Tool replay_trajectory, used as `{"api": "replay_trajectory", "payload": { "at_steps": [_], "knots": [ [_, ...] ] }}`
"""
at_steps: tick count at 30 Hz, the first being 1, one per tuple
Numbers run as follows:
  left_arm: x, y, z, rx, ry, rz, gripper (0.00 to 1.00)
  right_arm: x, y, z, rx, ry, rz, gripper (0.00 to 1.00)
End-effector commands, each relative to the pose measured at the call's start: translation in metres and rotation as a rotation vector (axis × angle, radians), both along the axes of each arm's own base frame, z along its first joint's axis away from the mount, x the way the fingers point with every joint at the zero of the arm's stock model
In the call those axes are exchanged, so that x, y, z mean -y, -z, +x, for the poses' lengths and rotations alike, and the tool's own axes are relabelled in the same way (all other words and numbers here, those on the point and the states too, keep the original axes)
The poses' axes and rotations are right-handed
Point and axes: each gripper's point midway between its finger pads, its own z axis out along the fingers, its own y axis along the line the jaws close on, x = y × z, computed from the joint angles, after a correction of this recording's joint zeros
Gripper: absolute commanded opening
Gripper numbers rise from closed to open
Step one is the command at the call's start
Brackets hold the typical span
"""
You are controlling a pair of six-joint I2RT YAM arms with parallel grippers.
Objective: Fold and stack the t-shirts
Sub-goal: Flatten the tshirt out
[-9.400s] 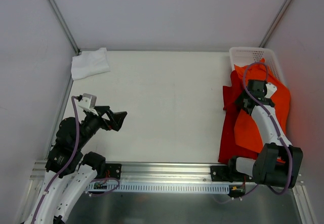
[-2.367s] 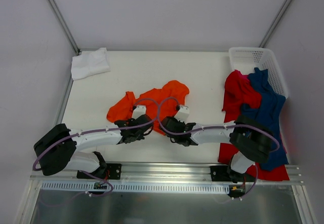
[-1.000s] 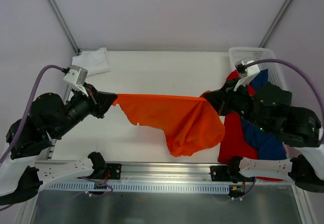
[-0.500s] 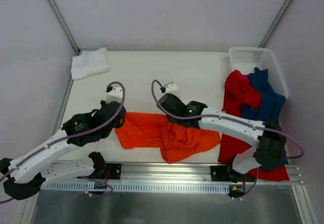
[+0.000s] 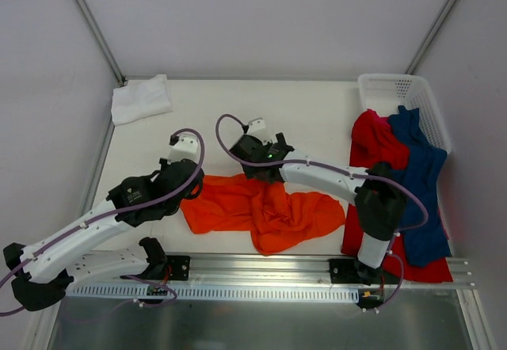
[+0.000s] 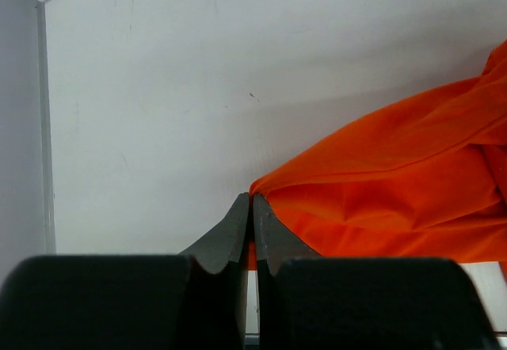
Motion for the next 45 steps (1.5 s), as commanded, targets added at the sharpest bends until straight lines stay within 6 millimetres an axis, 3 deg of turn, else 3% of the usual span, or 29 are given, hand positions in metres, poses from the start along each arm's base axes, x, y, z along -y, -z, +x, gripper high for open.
{"api": "replay_trajectory", "payload": {
  "at_steps": [1, 2, 4, 5, 6, 7, 8, 9, 12, 13, 17, 25, 29, 37, 40, 43, 45],
  "knots": [
    [-0.003, -0.001, 0.004, 0.017, -0.026, 0.013, 0.0, 0.051, -0.092, -0.001, 0.169, 0.084, 0.051, 1.0],
    [-0.003, -0.001, 0.005, 0.015, -0.025, 0.014, 0.0, 0.06, -0.099, -0.007, 0.171, 0.096, 0.078, 0.99],
    [-0.002, 0.0, 0.005, 0.011, -0.022, 0.015, 0.0, 0.078, -0.09, -0.026, 0.129, 0.095, 0.111, 0.99],
    [-0.002, 0.001, 0.004, 0.009, -0.021, 0.016, 0.0, 0.088, -0.103, -0.038, 0.147, 0.123, 0.212, 0.99],
    [-0.002, 0.001, 0.004, 0.007, -0.019, 0.012, 0.0, 0.101, -0.083, -0.05, 0.115, 0.135, 0.205, 0.99],
    [-0.001, 0.001, 0.003, 0.006, -0.016, 0.008, 0.0, 0.105, -0.077, -0.06, 0.091, 0.141, 0.247, 1.0],
    [-0.001, 0.001, 0.004, 0.005, -0.015, 0.007, 0.0, 0.112, -0.084, -0.07, 0.1, 0.169, 0.34, 0.99],
    [-0.001, 0.001, 0.004, 0.005, -0.014, 0.006, 0.0, 0.122, -0.064, -0.082, 0.07, 0.181, 0.325, 1.0],
    [0.001, 0.003, 0.004, -0.006, -0.008, 0.011, 0.0, 0.127, -0.057, -0.104, 0.06, 0.209, 0.434, 1.0],
    [0.002, 0.003, 0.004, -0.008, -0.006, 0.01, 0.0, 0.128, -0.045, -0.112, 0.037, 0.207, 0.441, 0.99],
    [0.003, 0.003, 0.004, -0.011, -0.005, 0.007, 0.0, 0.105, -0.024, -0.131, -0.019, 0.161, 0.535, 0.99],
    [0.004, 0.006, 0.004, -0.016, -0.001, 0.005, 0.0, 0.048, 0.024, -0.139, -0.117, 0.074, 0.606, 0.99],
    [0.005, 0.008, 0.005, -0.024, 0.0, 0.014, 0.0, 0.031, 0.021, -0.132, -0.105, 0.043, 0.611, 0.98],
    [0.004, 0.008, 0.005, -0.02, -0.003, 0.014, 0.0, 0.004, 0.034, -0.131, -0.172, 0.013, 0.593, 0.94],
    [0.004, 0.009, 0.005, -0.023, -0.002, 0.018, 0.0, -0.001, 0.041, -0.131, -0.188, 0.013, 0.576, 0.9],
    [0.004, 0.01, 0.005, -0.025, 0.0, 0.02, 0.0, -0.001, 0.048, -0.133, -0.204, 0.024, 0.566, 0.8],
    [0.004, 0.009, 0.005, -0.024, 0.0, 0.018, 0.0, -0.001, 0.05, -0.133, -0.212, 0.029, 0.564, 0.68]
  ]
}}
